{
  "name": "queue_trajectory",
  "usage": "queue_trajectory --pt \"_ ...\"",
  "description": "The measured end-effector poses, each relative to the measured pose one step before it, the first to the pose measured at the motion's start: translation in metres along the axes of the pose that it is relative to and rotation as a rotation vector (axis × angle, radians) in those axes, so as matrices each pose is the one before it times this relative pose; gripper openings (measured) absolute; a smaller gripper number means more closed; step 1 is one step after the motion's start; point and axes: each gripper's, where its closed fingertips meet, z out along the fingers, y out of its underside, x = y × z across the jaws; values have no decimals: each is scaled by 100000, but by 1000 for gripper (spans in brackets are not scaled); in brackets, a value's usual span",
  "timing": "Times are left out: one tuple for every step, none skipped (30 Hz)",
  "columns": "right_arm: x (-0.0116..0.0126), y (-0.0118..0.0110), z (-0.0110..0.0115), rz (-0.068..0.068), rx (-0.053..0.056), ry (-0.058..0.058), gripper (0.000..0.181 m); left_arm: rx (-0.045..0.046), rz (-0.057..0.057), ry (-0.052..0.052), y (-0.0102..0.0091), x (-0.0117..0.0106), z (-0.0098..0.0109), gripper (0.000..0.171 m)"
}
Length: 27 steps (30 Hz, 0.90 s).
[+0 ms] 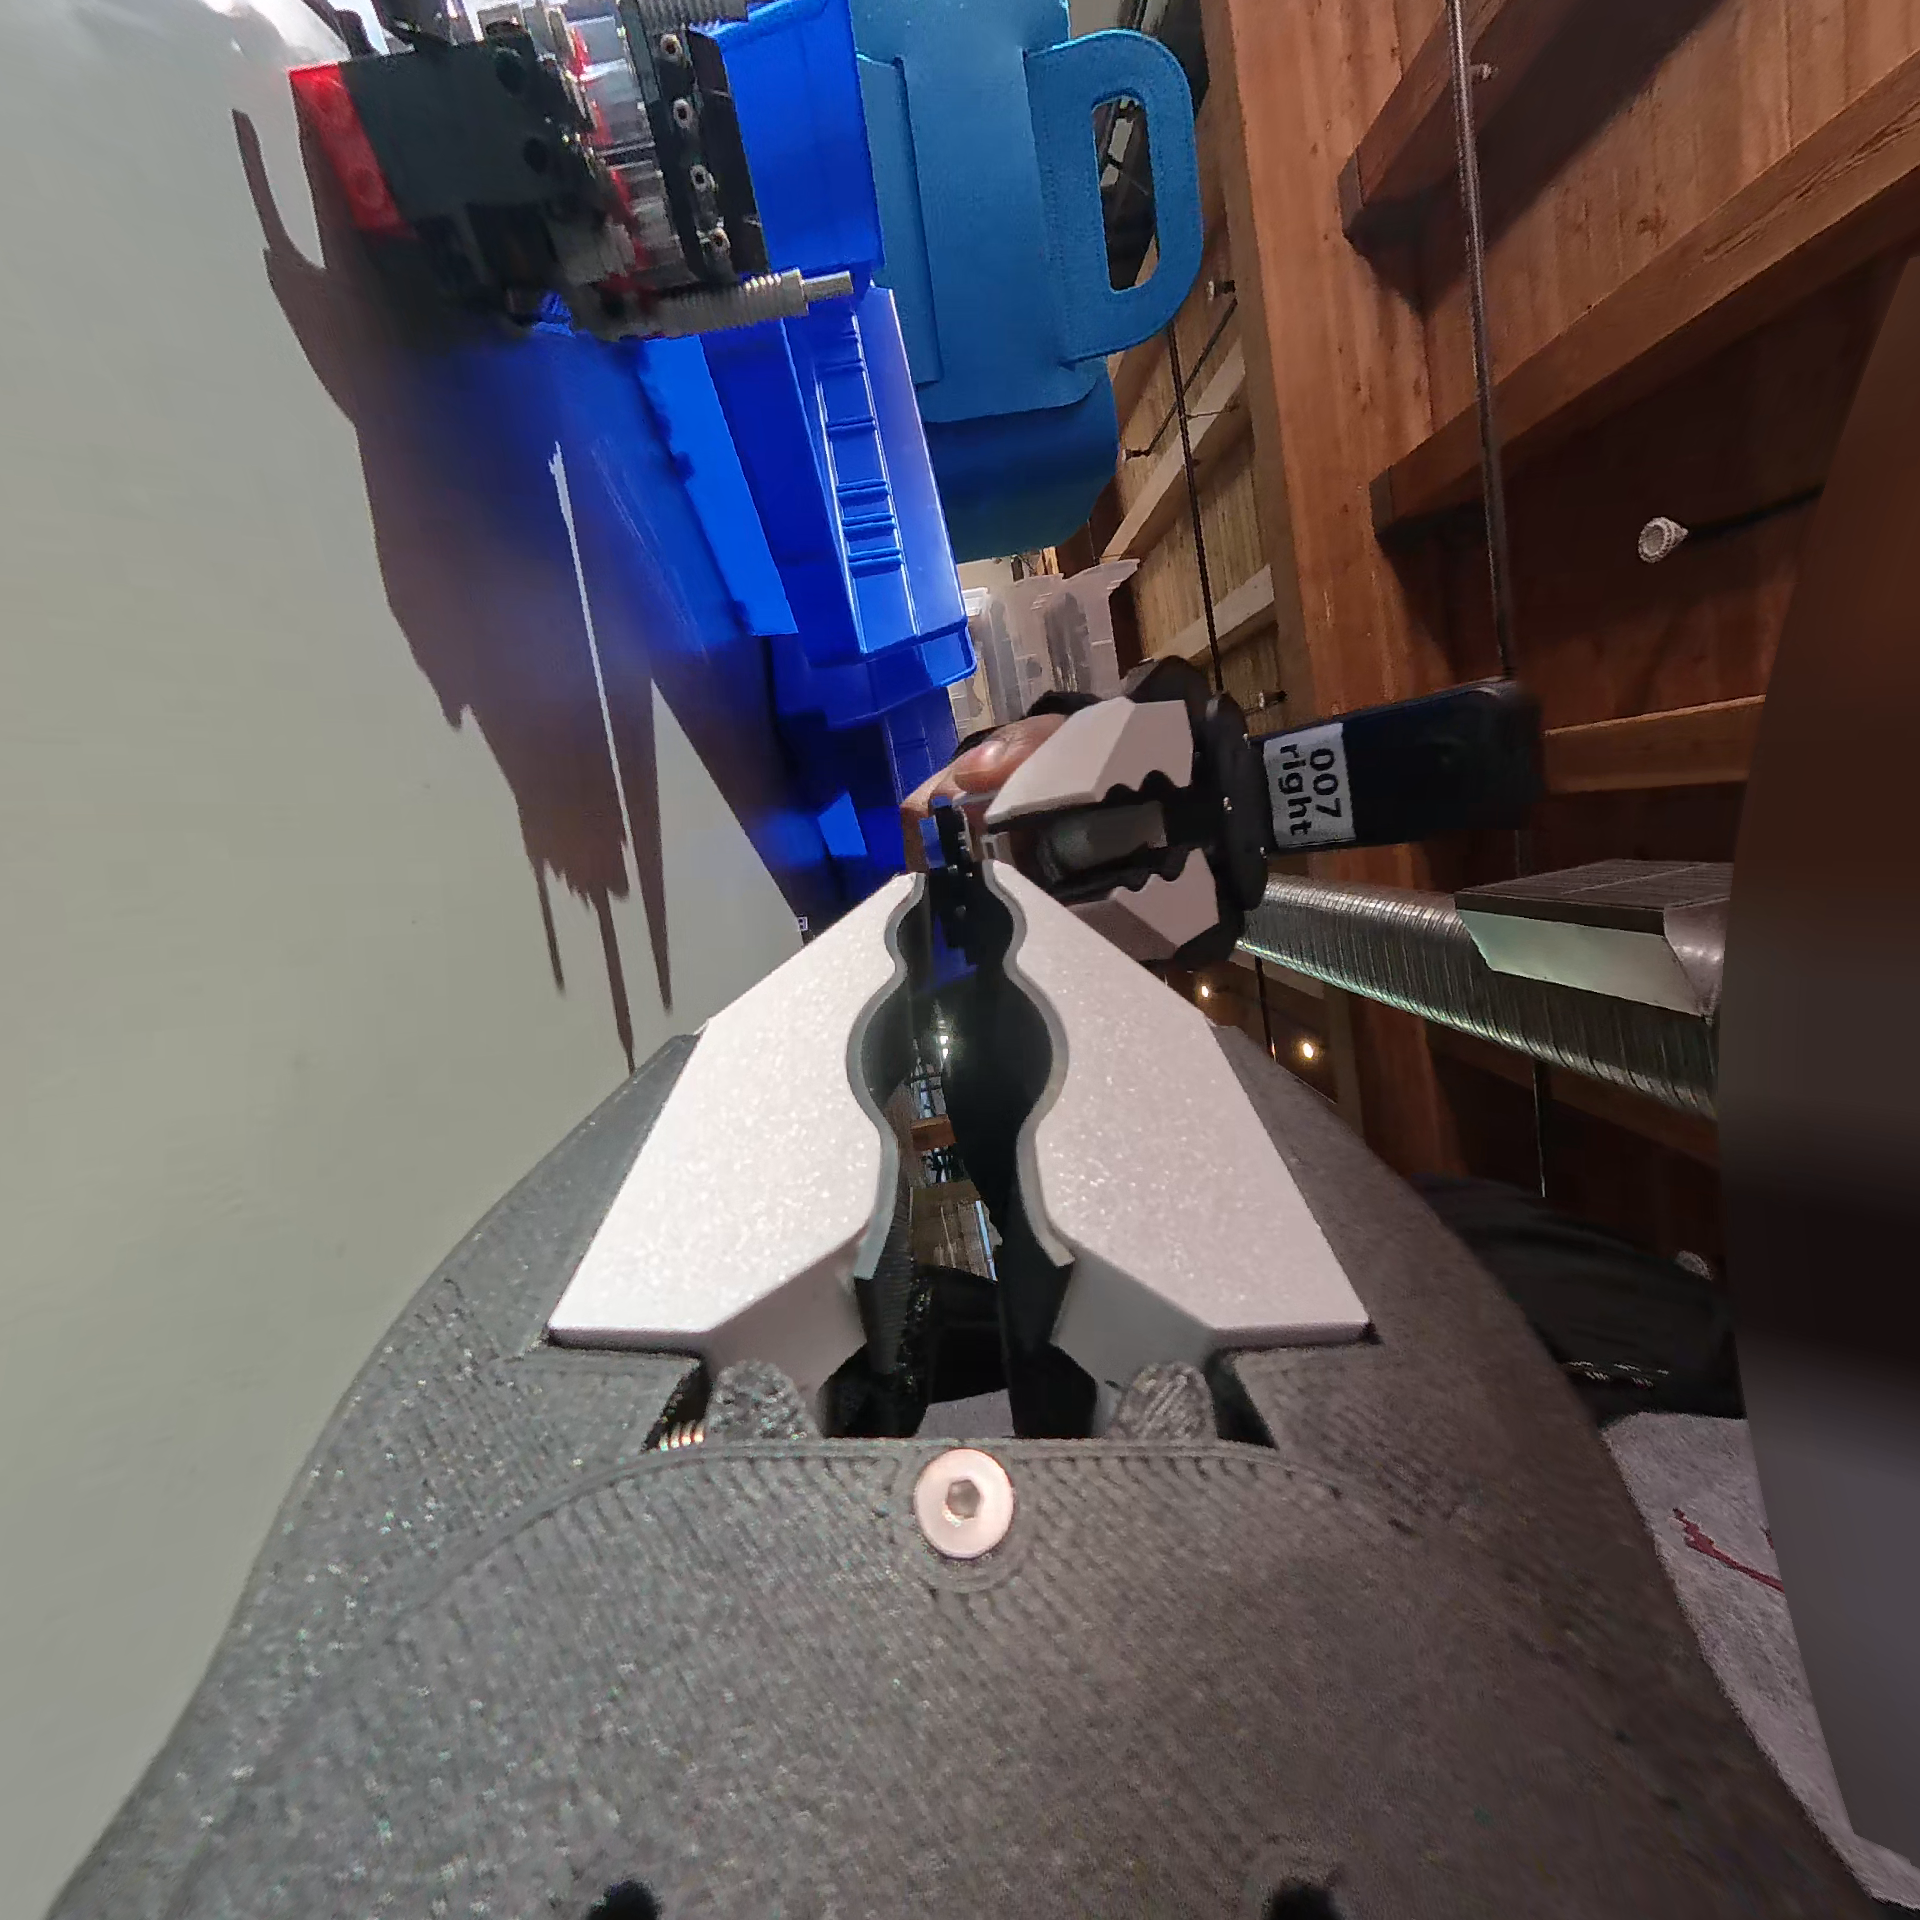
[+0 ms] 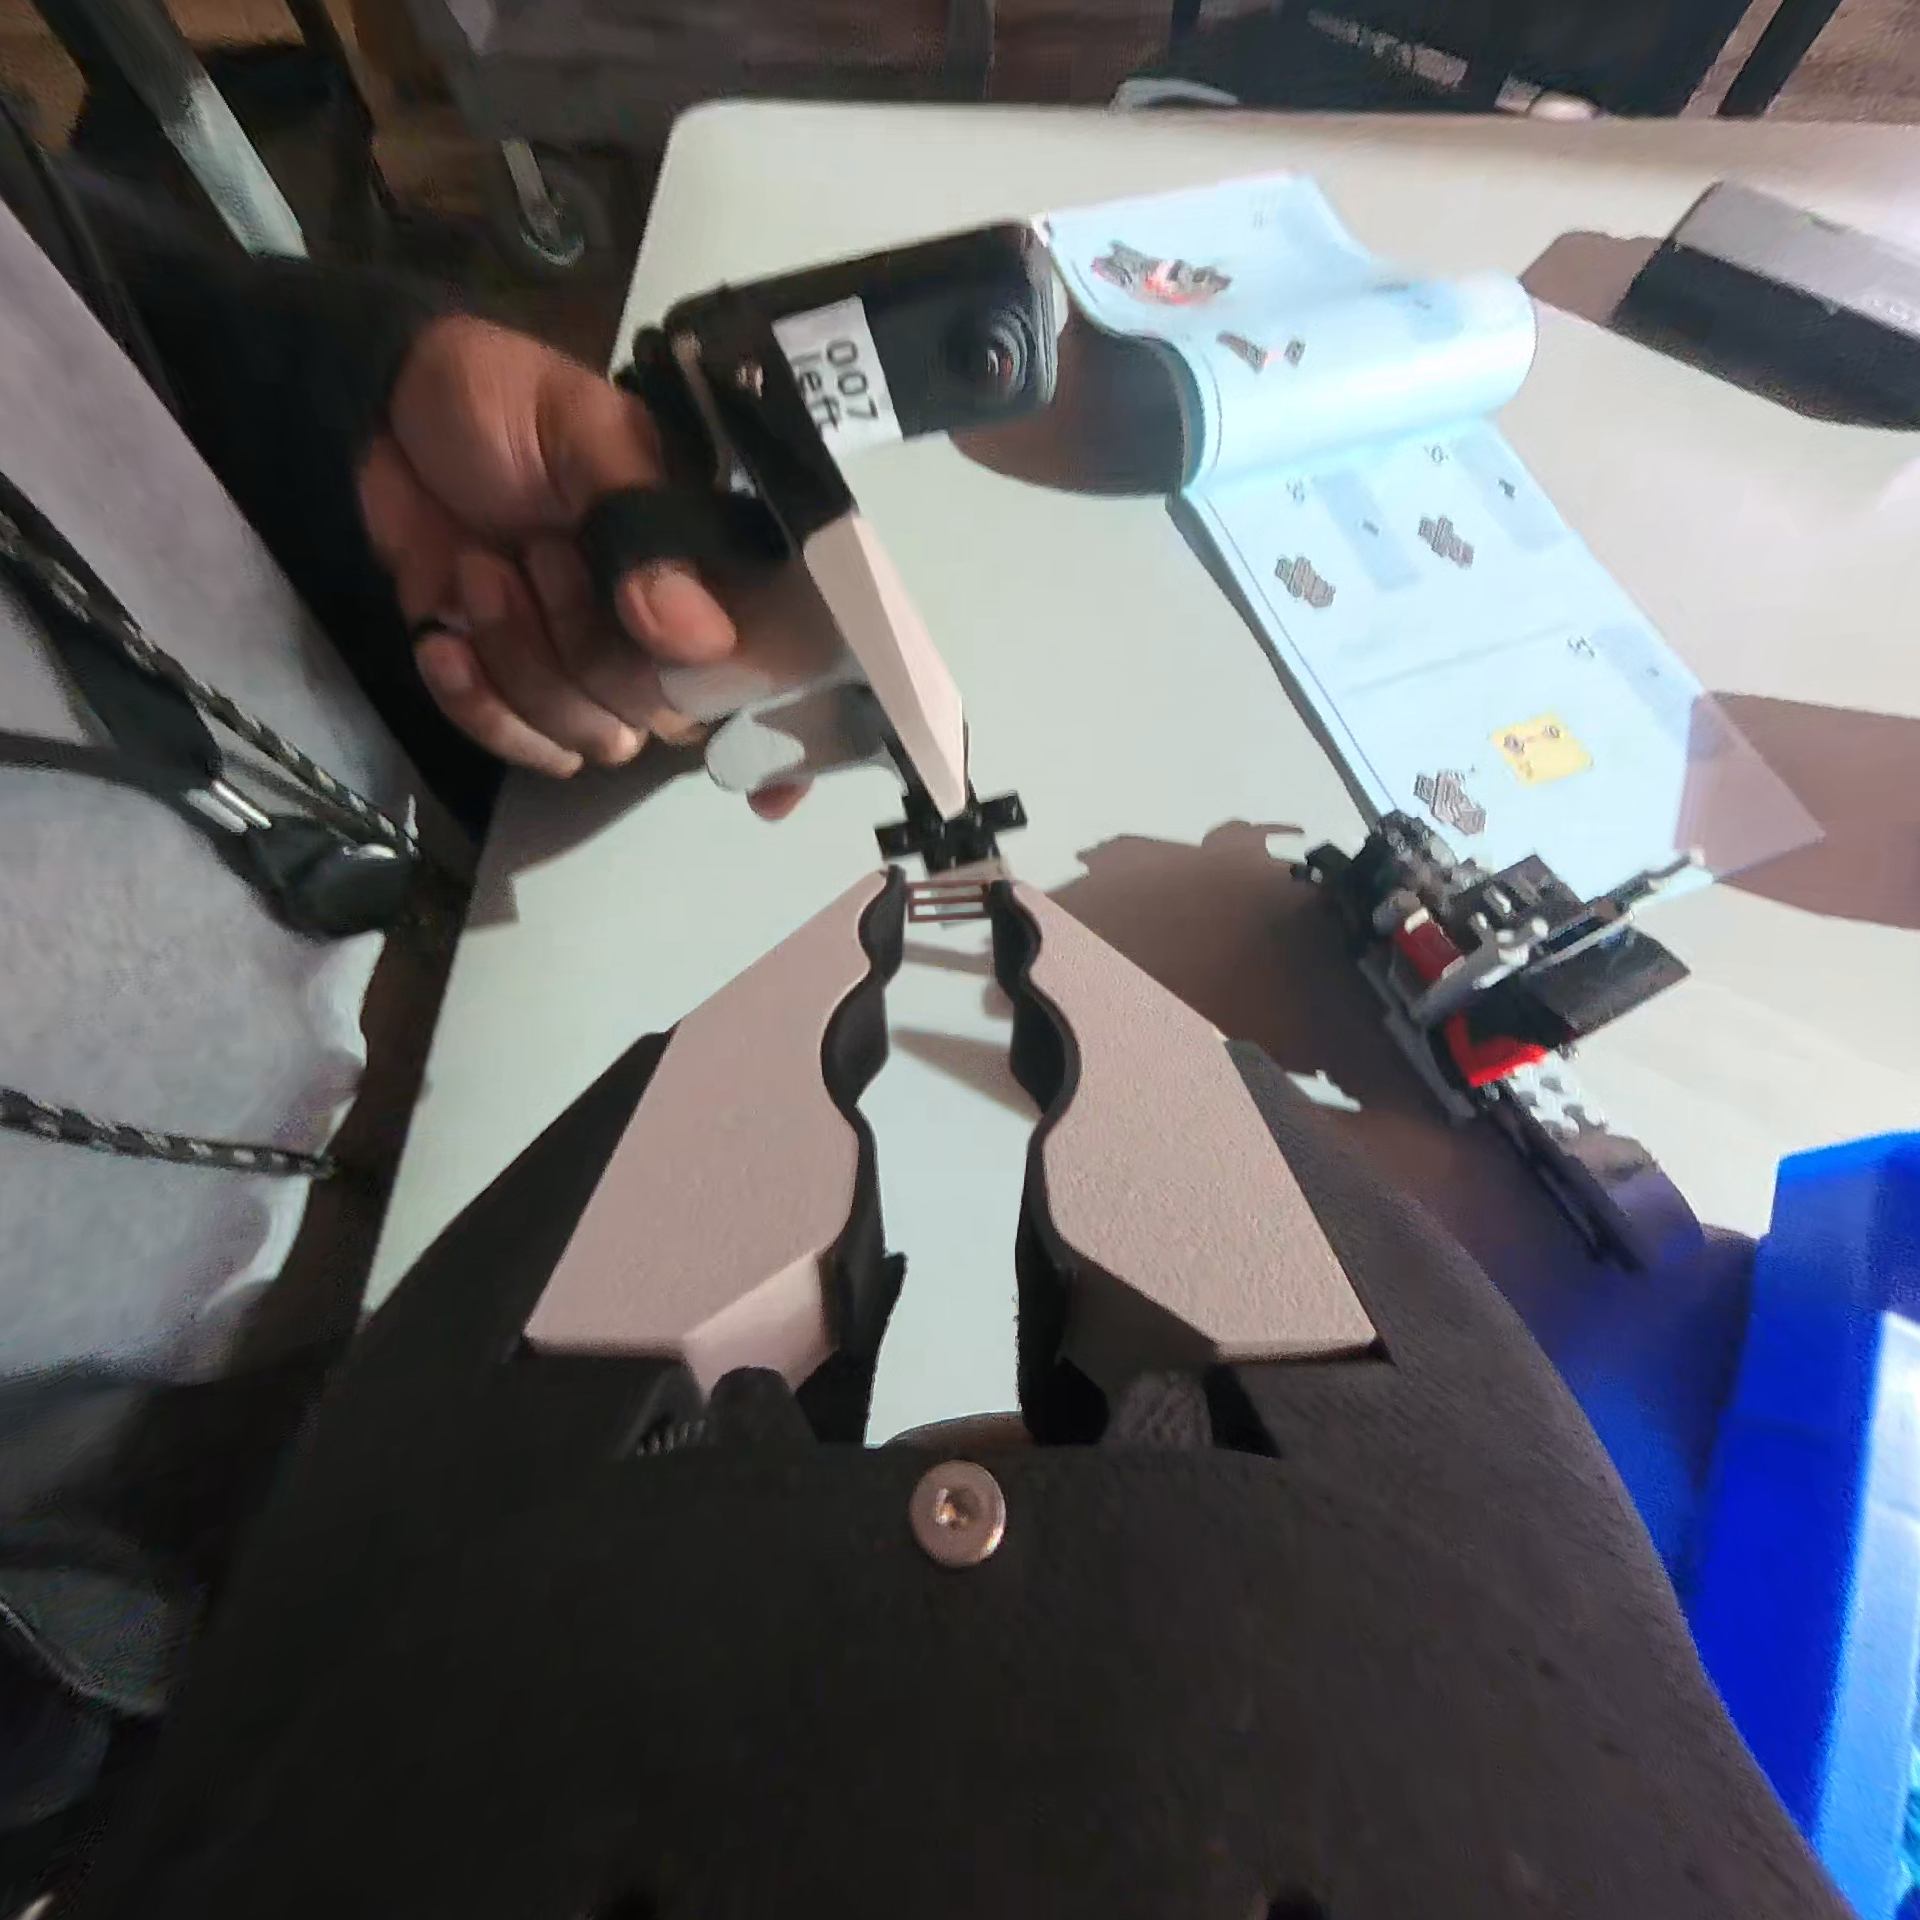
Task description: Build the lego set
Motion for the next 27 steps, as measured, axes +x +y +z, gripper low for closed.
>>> queue_trajectory --pt "-130 -536 228 218 749 -584 18 16 444 -149 27 16 -12 8" --pt "-117 -272 249 -449 -263 -501 18 -7 490 -117 24 15 -6 8" --pt "-21 -53 263 -716 -1053 -15 18 9 472 -125 20 25 -4 8" --pt "21 79 244 -754 -1485 151 18 -104 355 -71 27 18 2 8" --pt "-2 106 201 -582 -1368 -48 18 -139 273 78 36 25 -3 8" --pt "-13 46 123 -439 -758 -160 18 -124 211 118 28 33 6 8" --pt "-21 41 80 -258 -612 -324 18 -74 133 36 15 16 3 8" --pt "24 15 12 -72 -421 -132 18 4 94 -40 3 0 -7 8" --pt "39 -12 -25 -51 -213 -88 18 -115 124 174 20 36 0 8" --pt "17 -25 -56 -42 -71 -254 18 -212 136 225 31 39 15 8" --pt "36 -19 -56 -256 -149 -3 18 -204 198 58 33 23 9 8" --pt "21 -26 -54 -550 -104 -5 18 -222 214 57 42 32 15 8" --pt "-2 20 -32 -563 -260 -43 18 -168 153 22 24 9 18 8" --pt "17 31 -20 -386 -343 -56 18 -198 79 20 30 4 15 8" --pt "-4 27 -2 -155 -150 -199 18 -141 131 72 32 22 4 8" --pt "-22 39 13 49 -261 -403 18 -70 153 -37 12 14 5 8" --pt "-44 60 33 -38 -415 -461 18 -128 149 -30 30 7 5 8" --pt "-11 49 6 -229 -343 -204 18 -28 84 -186 10 -21 5 8" --pt "-3 -8 -13 -174 -91 -157 19 13 89 84 4 16 8 8" --pt "5 -3 -19 -1 -72 -132 19 56 56 111 -12 23 -9 8" --pt "4 -4 -19 16 -63 -125 19 102 44 124 -13 27 -14 8" --pt "21 31 -4 -41 -177 32 19 171 7 162 -19 16 -11 8" --pt "56 104 9 -32 -398 245 20 250 -27 143 -40 16 -25 8" --pt "29 106 14 25 -323 123 22 110 -70 135 -18 17 -21 8" --pt "45 85 19 225 -89 156 23 63 -27 51 -9 9 4 8" --pt "12 44 -9 415 233 -52 23 -46 63 9 14 -2 3 8" --pt "30 4 -29 658 444 106 25 -54 98 5 12 14 5 8"
